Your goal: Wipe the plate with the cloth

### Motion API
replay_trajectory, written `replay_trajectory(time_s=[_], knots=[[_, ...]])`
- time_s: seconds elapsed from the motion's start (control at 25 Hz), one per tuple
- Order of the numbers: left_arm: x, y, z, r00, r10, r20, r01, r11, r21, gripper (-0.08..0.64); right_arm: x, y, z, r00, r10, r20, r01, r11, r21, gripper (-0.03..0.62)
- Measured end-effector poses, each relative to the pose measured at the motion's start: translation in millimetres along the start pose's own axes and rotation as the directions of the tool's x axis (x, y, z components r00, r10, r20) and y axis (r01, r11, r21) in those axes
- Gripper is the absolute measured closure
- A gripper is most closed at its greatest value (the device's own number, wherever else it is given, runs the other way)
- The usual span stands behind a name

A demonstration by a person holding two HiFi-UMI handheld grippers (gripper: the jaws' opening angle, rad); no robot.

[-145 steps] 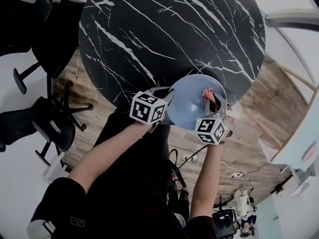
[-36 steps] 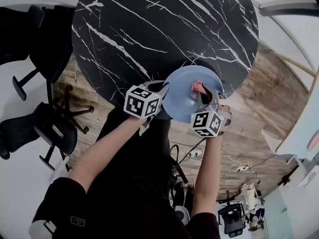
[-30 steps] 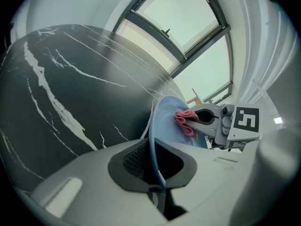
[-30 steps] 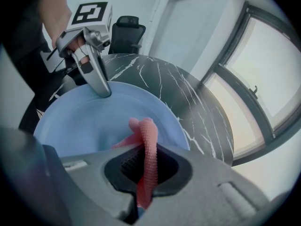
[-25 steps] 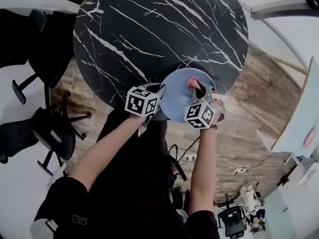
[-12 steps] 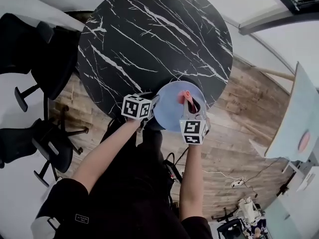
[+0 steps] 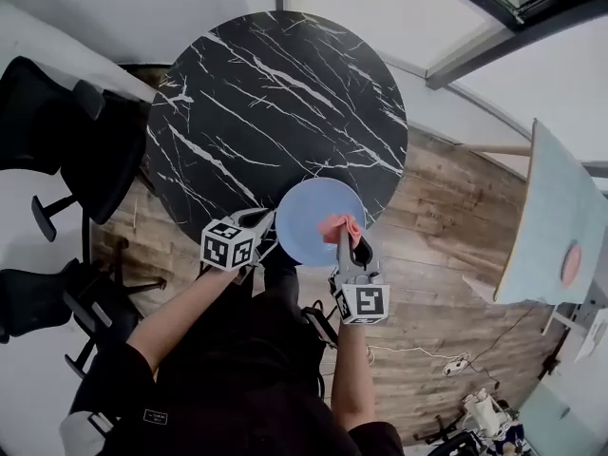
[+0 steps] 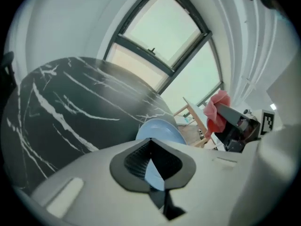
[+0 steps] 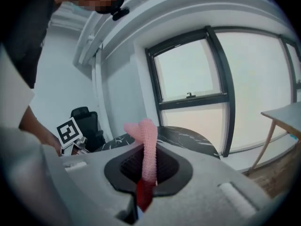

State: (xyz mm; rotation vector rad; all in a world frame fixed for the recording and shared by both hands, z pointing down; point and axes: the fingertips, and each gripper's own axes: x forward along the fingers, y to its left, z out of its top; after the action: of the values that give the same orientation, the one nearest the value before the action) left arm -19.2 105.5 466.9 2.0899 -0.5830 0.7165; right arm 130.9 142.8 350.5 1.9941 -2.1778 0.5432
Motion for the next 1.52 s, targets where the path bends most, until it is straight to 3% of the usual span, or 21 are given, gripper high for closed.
replay_trajectory(time_s=[0.12,0.24,0.32,0.48,0.6,0.64,0.68,0.76,0.88,0.96,1.16,1.32,1.44,1.52], knots=[[-28,-34,25,0.993,-0.068,0.092,0.059,0.994,0.097,0.558,-23,10,26,0.997,-0.012,0.078,0.012,1.000,0.002,0.578],[-59,-70,61,0.966,-0.138,0.219,0.088,0.970,0.226,0.558,-42,16,52,0.990,-0.028,0.135,0.029,1.000,-0.003,0.578],[-83,-95,80,0.934,-0.205,0.294,0.108,0.944,0.313,0.560,-54,20,64,0.986,-0.053,0.157,0.053,0.999,0.006,0.578],[-117,-138,98,0.884,-0.297,0.362,0.119,0.890,0.440,0.560,-78,28,81,0.976,-0.088,0.197,0.078,0.995,0.059,0.578],[-140,-162,116,0.801,-0.401,0.445,0.138,0.847,0.513,0.558,-87,33,90,0.968,-0.117,0.220,0.106,0.993,0.061,0.578],[-145,-168,121,0.778,-0.428,0.459,0.150,0.837,0.527,0.560,-89,34,91,0.966,-0.126,0.224,0.115,0.992,0.059,0.578],[-147,-172,125,0.769,-0.439,0.465,0.151,0.832,0.535,0.560,-90,35,91,0.965,-0.135,0.226,0.125,0.990,0.060,0.578],[-149,-174,128,0.770,-0.433,0.468,0.131,0.826,0.549,0.560,-94,35,90,0.961,-0.158,0.226,0.147,0.987,0.065,0.578],[-147,-169,122,0.794,-0.416,0.443,0.096,0.806,0.584,0.560,-98,32,92,0.955,-0.181,0.236,0.171,0.983,0.064,0.578],[-144,-167,121,0.801,-0.408,0.438,0.093,0.808,0.582,0.558,-98,30,93,0.952,-0.190,0.242,0.180,0.982,0.061,0.578],[-151,-176,133,0.770,-0.420,0.481,0.081,0.812,0.578,0.558,-104,29,99,0.944,-0.206,0.260,0.196,0.979,0.063,0.578],[-151,-179,131,0.783,-0.409,0.469,0.068,0.806,0.588,0.558,-110,30,103,0.939,-0.209,0.274,0.200,0.978,0.062,0.578],[-150,-183,132,0.772,-0.414,0.482,0.067,0.808,0.586,0.558,-110,30,104,0.939,-0.209,0.273,0.203,0.978,0.049,0.578],[-147,-185,130,0.778,-0.415,0.472,0.068,0.802,0.593,0.558,-111,28,104,0.938,-0.211,0.274,0.206,0.977,0.046,0.578]])
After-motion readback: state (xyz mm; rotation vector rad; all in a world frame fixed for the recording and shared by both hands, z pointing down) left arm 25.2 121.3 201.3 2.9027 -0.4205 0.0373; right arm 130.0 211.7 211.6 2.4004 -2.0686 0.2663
